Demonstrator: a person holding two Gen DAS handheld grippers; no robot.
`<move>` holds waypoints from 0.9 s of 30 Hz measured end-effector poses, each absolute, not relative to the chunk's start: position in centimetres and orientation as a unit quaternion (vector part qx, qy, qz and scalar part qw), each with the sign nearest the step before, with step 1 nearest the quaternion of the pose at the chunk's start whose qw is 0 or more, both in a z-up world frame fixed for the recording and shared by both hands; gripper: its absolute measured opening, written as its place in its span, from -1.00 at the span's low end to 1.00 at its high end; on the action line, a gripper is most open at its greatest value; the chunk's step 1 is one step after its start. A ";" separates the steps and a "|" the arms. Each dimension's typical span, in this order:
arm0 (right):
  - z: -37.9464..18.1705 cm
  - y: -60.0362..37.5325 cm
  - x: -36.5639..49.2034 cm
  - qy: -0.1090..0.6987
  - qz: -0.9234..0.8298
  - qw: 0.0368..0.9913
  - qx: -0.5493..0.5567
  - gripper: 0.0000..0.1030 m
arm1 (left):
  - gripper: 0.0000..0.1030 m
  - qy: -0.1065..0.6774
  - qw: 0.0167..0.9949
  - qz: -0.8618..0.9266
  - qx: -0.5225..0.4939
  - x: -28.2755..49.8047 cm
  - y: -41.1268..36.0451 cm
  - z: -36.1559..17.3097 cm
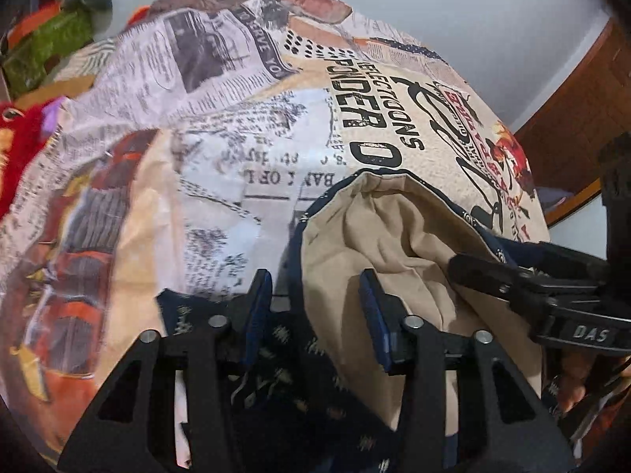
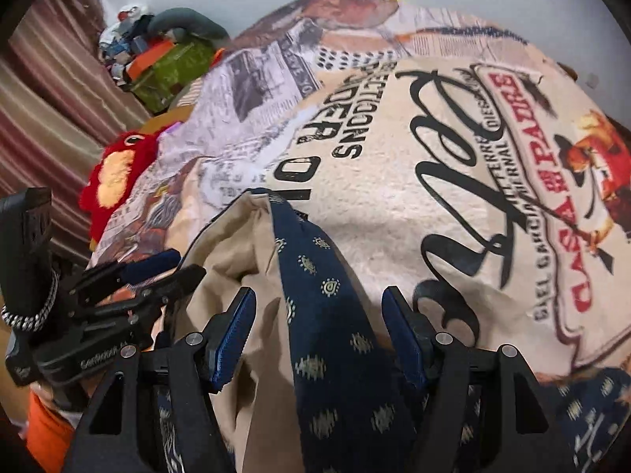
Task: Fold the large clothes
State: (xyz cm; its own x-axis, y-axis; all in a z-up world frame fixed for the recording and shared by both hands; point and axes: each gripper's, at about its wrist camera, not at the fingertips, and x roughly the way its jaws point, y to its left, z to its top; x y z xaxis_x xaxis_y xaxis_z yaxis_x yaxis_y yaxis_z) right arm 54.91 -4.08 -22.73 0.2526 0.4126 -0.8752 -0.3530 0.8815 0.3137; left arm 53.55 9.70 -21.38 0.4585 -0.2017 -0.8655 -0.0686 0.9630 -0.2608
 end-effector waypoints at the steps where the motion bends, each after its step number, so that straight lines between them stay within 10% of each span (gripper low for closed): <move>1: -23.0 -4.0 55.2 0.561 0.238 0.792 0.027 0.12 | -0.52 0.519 0.844 -0.035 -0.131 53.8 9.7 -21.5; 9: -22.1 -5.0 54.5 0.541 0.241 0.805 0.035 -0.72 | -0.87 0.491 0.861 -0.034 -0.127 52.7 9.3 -19.5; 27: -11.9 -12.2 38.5 0.452 0.287 0.844 0.041 -0.80 | -0.87 0.395 0.911 -0.120 0.027 37.7 1.0 -7.9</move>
